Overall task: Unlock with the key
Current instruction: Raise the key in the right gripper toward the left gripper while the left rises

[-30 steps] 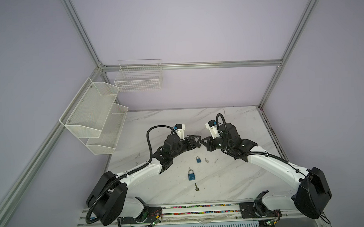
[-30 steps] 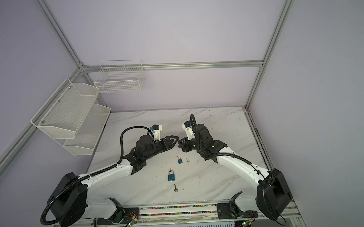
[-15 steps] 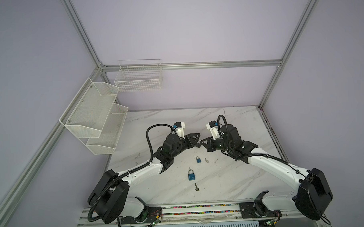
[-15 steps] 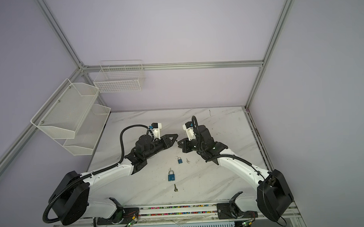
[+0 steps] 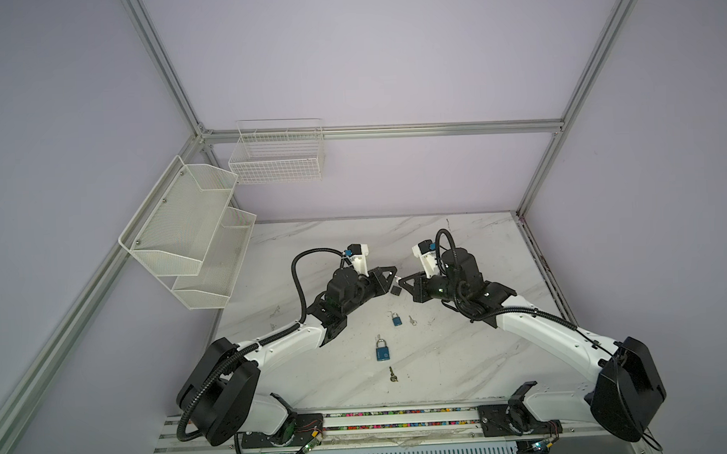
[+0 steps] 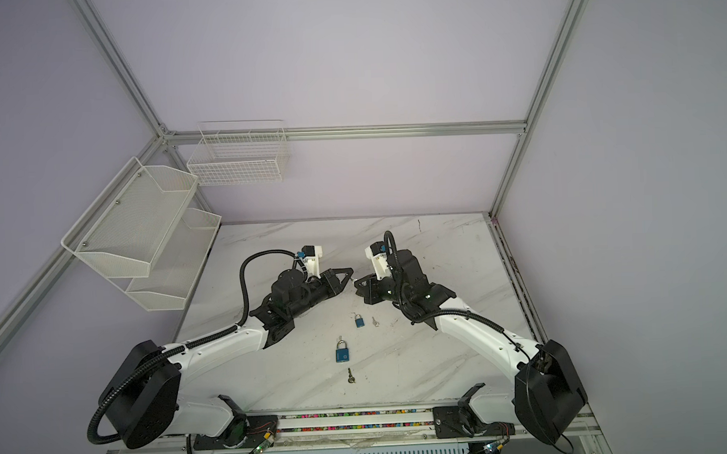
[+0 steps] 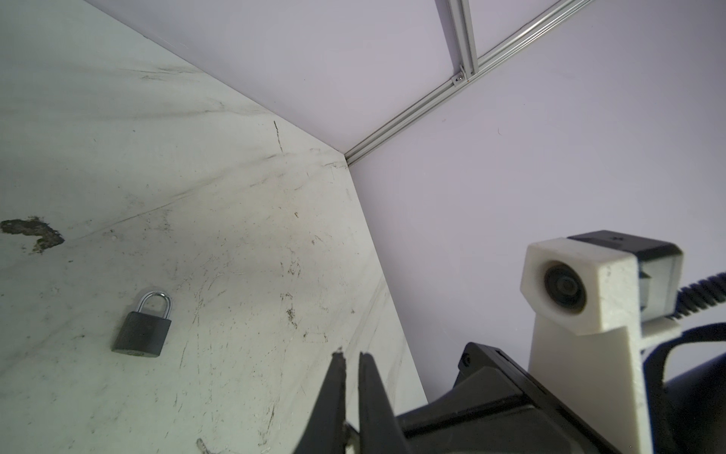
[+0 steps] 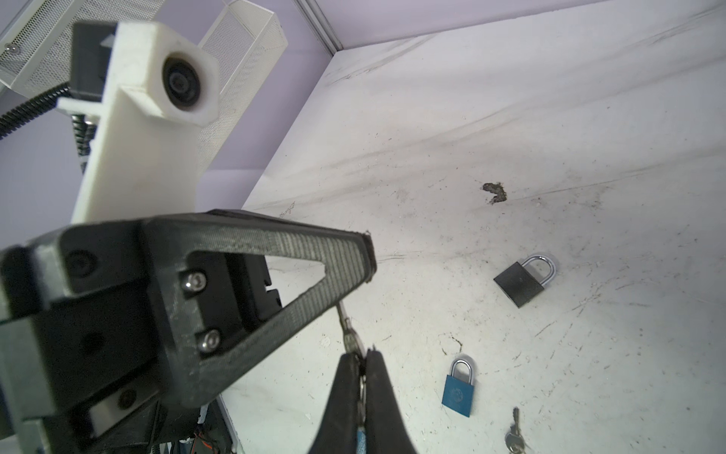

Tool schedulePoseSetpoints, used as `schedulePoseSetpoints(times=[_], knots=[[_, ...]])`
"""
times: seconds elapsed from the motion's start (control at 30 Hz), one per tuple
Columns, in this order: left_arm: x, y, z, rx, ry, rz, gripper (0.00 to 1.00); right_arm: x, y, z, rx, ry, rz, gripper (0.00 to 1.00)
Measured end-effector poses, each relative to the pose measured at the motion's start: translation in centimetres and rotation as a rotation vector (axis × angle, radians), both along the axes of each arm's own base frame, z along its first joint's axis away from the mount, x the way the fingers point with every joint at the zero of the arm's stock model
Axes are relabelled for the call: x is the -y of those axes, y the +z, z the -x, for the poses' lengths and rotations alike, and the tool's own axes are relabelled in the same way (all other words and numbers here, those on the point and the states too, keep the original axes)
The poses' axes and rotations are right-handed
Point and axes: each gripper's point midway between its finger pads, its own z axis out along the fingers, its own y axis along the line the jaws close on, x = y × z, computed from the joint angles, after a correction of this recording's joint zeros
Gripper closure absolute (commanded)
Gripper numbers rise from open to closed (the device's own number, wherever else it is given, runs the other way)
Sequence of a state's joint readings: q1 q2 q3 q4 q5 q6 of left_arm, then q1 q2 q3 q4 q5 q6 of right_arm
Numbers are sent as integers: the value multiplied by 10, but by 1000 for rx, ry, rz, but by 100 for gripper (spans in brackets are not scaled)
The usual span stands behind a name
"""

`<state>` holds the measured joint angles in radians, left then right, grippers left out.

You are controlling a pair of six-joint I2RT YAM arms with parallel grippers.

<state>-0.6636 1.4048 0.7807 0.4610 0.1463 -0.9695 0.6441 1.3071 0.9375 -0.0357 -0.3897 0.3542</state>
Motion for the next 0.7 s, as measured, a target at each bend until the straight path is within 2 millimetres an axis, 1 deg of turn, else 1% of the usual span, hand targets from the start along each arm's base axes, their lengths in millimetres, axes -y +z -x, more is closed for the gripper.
schedulePoseSetpoints(times=[0.13, 0.3, 0.4, 0.53, 0.57, 0.7], knots=[[0, 2, 0, 3, 1, 10, 100, 1, 0, -1, 0, -5, 2, 100], [0, 3, 0, 5, 1, 13, 100, 1, 0, -1, 1, -7, 3, 100], [0, 4, 0, 7, 1, 14, 100, 1, 0, -1, 3, -9, 2, 92], [1, 8, 0, 29, -7, 15, 100, 3, 3, -1, 0, -20, -4, 71], [2, 8, 0, 36, -12, 13, 100, 4, 4, -2, 6, -21, -4, 67], [6, 15, 4, 82, -53, 9, 100, 5, 14, -3, 10, -3, -49, 61]])
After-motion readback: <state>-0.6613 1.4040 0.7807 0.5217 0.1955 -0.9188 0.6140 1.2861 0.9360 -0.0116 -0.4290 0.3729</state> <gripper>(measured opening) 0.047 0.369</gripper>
